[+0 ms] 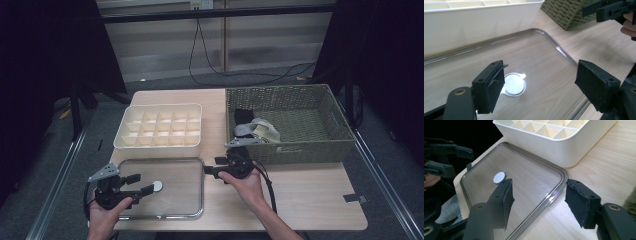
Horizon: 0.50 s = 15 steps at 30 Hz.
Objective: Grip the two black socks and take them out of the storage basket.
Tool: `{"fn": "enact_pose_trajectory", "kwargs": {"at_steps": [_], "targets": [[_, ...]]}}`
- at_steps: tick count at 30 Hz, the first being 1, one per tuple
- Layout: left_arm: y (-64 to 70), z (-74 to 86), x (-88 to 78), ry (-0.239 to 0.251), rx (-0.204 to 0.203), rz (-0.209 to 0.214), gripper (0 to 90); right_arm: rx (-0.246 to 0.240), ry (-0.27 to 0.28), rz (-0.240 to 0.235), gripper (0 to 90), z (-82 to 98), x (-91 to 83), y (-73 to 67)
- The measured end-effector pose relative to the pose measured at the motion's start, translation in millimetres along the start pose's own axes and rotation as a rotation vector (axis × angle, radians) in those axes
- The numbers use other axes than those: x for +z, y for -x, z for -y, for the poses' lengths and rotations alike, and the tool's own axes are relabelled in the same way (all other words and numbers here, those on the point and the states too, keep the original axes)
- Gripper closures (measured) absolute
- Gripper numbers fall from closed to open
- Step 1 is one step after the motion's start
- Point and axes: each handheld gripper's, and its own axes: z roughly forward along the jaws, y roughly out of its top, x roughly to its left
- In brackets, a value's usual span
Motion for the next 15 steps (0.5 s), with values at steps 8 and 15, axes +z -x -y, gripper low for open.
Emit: {"fn": "enact_pose_trajectory", "kwargs": {"at_steps": [8, 15], "targets": [[13.1, 12.5, 7.3, -0.003, 0.01, 0.006, 22.9, -0.022, 0.04, -0.023, 42.0, -7.3, -26.3, 0.5], [21.0, 15.1, 12.0, -0.002, 0.04, 0.015, 23.1, -0.03, 0.088, -0.001, 46.2, -16.6, -55.5, 9.3]]}}
